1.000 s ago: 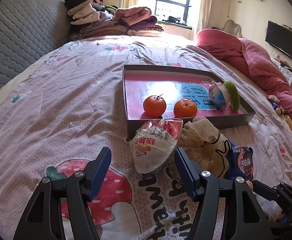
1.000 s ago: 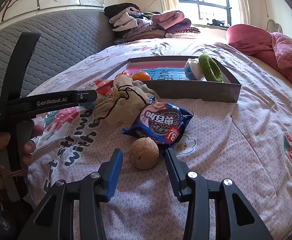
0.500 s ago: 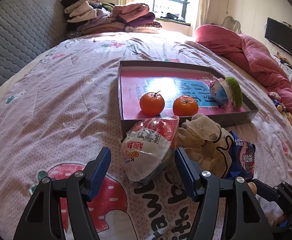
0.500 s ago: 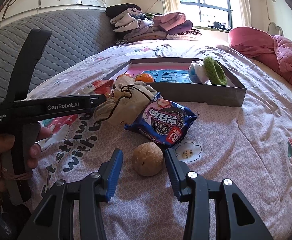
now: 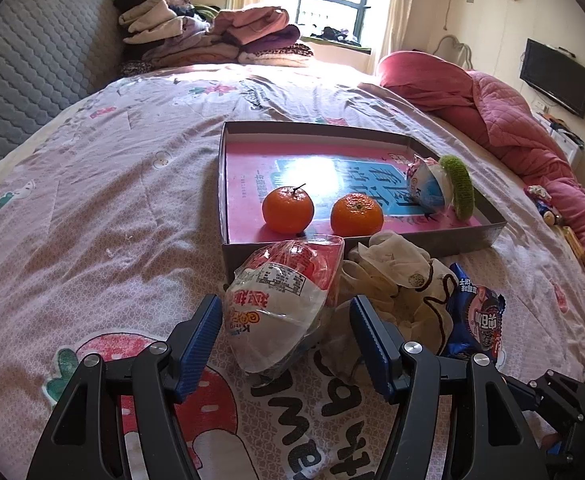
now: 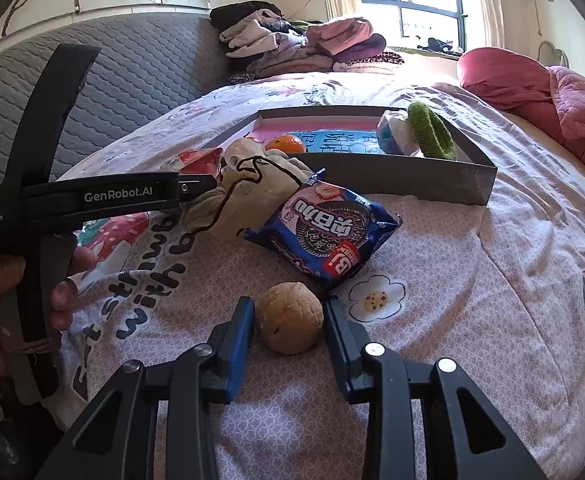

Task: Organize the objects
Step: 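Close left gripper on the white snack bag while right gripper closes on the brown bun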

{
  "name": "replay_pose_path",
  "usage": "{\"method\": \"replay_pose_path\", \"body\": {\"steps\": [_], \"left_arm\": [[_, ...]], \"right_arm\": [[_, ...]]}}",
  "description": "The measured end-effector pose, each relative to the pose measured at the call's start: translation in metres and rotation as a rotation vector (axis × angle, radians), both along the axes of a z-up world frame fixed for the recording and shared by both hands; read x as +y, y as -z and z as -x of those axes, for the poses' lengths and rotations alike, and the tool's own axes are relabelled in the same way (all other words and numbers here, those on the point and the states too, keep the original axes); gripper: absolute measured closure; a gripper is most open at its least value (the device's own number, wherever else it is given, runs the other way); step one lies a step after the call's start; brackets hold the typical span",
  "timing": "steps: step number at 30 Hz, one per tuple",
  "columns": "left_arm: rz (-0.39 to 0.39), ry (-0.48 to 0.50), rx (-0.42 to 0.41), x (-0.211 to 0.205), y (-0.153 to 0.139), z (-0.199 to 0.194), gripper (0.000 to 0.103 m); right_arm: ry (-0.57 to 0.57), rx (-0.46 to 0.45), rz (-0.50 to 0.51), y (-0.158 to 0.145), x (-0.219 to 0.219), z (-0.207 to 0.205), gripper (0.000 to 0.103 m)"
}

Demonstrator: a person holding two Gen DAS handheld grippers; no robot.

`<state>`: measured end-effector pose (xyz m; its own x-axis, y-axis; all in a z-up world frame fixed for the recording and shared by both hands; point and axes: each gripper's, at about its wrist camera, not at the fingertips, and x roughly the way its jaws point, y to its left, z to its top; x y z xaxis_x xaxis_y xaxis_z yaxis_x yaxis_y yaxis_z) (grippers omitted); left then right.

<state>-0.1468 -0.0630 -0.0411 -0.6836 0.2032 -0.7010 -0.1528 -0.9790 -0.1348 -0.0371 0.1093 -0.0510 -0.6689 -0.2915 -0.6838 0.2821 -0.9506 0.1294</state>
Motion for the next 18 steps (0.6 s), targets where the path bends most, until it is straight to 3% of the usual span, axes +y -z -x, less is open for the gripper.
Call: {"method": "replay_pose_path", "body": {"steps": [5,18], "left_arm": [[-0.010,0.007,0.002,0.0004,0.0003,0.0001,0.044],[-0.002,0.014,0.017,0.0038,-0.0020,-0.0060,0.046]], "right_arm": [[-0.009,0.000,0.011,-0.0005,0.0014,0.0003,0.071],[-0.038,0.017,0.017,-0.0053,0.0005,-0.0061,0.071]]}}
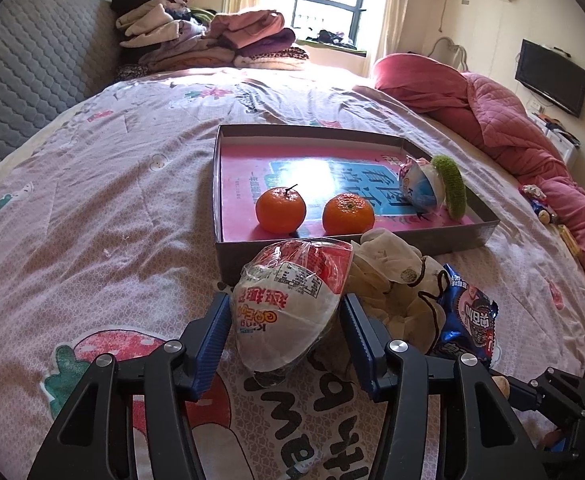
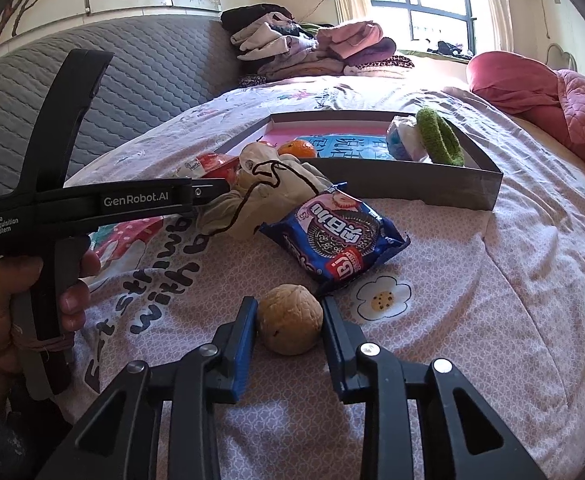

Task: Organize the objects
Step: 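Close left gripper on the white snack bag while right gripper closes on the brown bun, then lift and carry the snack bag with left gripper while right gripper carries the bun toward the tray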

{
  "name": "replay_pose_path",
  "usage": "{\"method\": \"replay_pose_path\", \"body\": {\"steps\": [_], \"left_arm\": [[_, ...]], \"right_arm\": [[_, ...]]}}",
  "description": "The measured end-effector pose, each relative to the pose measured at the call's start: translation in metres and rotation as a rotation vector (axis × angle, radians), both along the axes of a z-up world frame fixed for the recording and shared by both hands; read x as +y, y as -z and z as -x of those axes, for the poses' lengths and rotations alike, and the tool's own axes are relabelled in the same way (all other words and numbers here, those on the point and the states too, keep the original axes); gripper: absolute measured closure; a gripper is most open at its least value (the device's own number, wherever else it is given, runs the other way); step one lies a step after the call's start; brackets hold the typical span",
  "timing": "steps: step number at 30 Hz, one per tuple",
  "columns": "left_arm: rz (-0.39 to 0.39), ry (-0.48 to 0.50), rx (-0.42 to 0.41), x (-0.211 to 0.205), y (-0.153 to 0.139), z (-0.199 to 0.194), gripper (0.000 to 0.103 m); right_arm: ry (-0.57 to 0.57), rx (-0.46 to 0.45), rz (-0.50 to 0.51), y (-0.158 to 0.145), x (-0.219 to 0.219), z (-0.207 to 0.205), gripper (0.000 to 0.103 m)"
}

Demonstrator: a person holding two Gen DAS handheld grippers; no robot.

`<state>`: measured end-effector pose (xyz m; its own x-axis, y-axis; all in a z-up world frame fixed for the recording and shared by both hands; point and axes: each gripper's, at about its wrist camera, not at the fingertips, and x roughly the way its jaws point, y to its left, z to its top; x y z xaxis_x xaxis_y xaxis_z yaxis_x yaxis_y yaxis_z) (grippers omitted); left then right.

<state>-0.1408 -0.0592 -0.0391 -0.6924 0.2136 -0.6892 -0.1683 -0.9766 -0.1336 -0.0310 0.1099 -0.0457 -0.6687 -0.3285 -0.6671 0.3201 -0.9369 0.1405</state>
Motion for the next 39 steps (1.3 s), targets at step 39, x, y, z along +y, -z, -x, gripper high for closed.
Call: {"method": "replay_pose_path", "body": {"steps": [39], "left_arm": [[0.039,-0.017,0.092,0.022,-0.027,-0.076,0.046]], "right_arm": [[0.004,0.091,0.055,-0.027,0.022,-0.014,0.071]]}}
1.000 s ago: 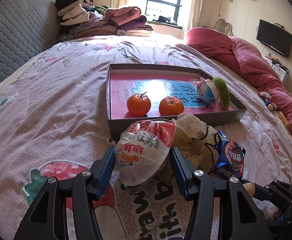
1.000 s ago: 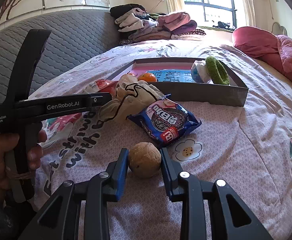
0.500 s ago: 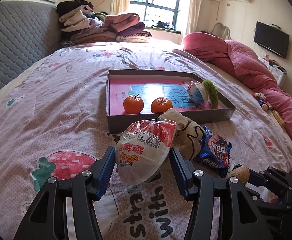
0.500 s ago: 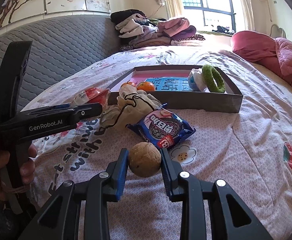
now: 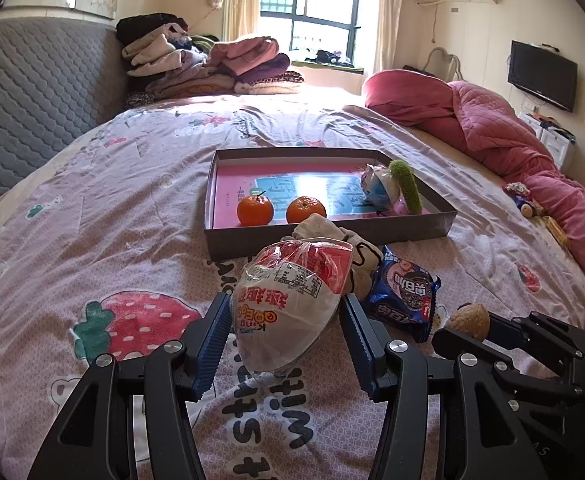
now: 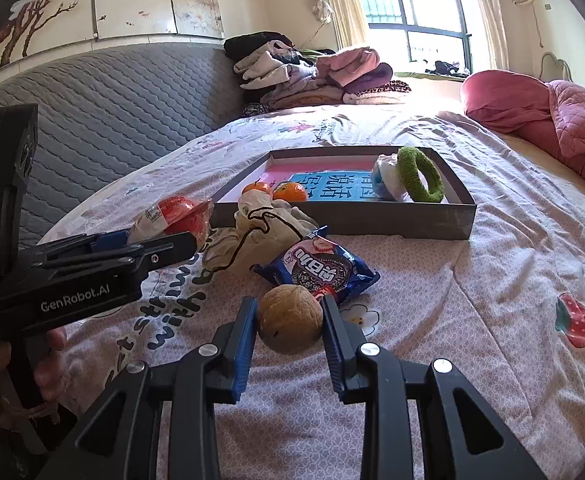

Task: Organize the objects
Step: 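Lift and carry the snack bag with left gripper while right gripper carries the bun toward the tray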

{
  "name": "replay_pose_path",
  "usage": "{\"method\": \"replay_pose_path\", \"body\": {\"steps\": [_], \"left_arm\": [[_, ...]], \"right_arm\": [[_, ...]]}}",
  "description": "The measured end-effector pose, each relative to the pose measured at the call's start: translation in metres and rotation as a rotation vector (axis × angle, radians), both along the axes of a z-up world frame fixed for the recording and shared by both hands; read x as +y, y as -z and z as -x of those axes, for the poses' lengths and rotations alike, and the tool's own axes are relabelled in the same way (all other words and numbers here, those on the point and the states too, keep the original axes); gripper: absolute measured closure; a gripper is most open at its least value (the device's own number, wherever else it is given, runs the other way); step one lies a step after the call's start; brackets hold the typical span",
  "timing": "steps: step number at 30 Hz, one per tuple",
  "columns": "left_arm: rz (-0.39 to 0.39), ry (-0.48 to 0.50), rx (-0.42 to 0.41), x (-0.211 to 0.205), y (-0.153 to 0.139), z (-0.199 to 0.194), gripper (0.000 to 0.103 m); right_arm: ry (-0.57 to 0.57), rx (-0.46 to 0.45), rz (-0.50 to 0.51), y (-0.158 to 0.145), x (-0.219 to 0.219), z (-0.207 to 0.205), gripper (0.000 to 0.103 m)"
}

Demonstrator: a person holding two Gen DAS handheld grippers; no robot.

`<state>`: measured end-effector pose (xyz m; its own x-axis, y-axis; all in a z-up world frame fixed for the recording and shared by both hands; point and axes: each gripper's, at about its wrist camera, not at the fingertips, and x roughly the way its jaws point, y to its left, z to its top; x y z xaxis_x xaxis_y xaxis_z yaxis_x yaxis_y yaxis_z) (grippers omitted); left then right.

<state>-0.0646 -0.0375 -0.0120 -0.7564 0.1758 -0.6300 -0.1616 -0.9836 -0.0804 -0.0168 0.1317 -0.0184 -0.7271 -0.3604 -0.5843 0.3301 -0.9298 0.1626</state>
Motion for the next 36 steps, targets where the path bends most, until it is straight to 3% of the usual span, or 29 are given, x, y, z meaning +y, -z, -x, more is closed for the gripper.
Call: {"method": "replay_pose_path", "body": {"steps": [24,36], "left_arm": [[-0.020,-0.035,0.051,0.012,-0.030,-0.022,0.046],[-0.037,-0.046,0.068,0.022,-0.046,-0.008,0.046]], "right_arm": [[-0.018,0.092,0.050,-0.027,0.018,-0.003,0.071],[-0.010,0.148,0.054,-0.045,0.030,0.007,0.071]]}}
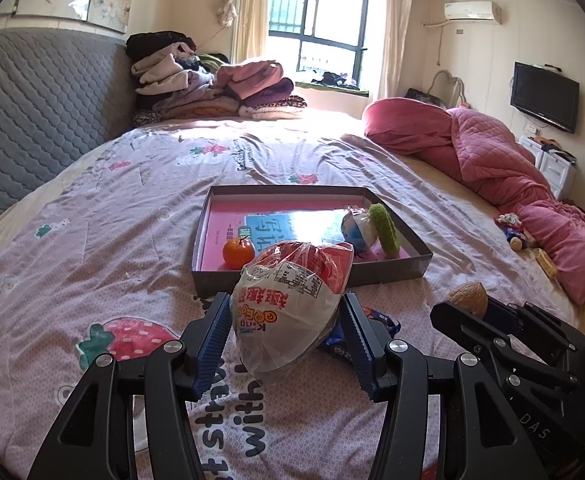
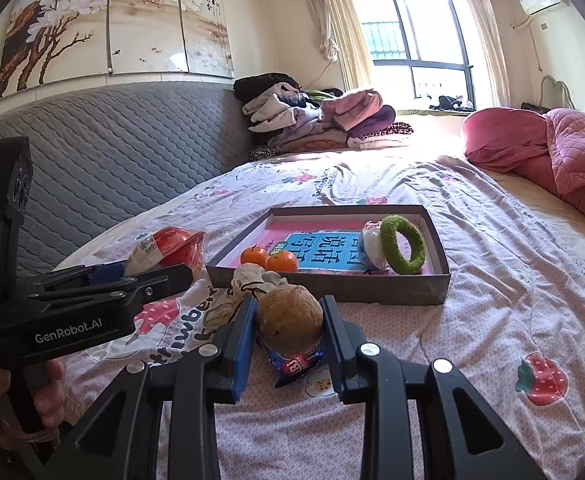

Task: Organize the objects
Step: 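Lift and carry the snack bag with left gripper while right gripper carries the bun toward the tray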

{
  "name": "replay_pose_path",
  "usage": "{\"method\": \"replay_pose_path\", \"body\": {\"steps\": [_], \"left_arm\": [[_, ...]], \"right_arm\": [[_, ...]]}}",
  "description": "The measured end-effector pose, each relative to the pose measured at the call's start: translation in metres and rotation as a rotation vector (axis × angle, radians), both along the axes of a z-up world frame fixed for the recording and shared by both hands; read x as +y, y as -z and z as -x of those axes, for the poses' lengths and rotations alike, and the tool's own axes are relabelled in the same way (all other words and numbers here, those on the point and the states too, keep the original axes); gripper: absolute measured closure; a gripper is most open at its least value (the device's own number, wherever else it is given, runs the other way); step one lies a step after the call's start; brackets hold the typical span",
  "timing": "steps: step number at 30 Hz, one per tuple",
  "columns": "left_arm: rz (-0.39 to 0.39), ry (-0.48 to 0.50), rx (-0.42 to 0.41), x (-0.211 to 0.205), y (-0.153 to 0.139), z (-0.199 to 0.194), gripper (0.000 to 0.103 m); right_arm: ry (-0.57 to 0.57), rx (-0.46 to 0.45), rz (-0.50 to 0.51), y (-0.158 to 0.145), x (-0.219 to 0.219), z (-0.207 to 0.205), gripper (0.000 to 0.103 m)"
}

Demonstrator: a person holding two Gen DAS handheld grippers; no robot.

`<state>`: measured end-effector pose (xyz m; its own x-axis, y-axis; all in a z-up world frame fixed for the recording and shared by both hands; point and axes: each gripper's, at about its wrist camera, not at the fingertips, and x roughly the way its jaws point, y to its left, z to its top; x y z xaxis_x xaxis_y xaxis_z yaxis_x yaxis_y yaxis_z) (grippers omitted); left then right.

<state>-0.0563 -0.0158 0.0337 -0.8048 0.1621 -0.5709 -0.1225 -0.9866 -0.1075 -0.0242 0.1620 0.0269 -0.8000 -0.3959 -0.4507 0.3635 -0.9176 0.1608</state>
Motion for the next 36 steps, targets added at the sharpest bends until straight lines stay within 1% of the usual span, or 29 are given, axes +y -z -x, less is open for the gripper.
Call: {"method": "replay_pose_path", "body": {"steps": [12,19,25,36], "left_arm": [[0.016,-0.012,0.022,0.008,-0.012,0.014,0.046],[0.016,-0.009,0.032,0.013,-0.019,0.024,0.046],[0.019,-0.007,0.035,0.016,-0.021,0.031,0.046],[0.011,-0.010,0.032,0.016,-0.020,0.046,0.046]], "right_arm": [[-0.003,0.052,0.008,-0.020,0.009,0.014,0.071],[0.010,0.065,0.014,-0.026,0.018,0.022,0.071],[0.023,0.076,0.017,-0.031,0.025,0.028,0.071],[0.039,0.114,-0.016,-0.041,0.029,0.055,0.071]]}}
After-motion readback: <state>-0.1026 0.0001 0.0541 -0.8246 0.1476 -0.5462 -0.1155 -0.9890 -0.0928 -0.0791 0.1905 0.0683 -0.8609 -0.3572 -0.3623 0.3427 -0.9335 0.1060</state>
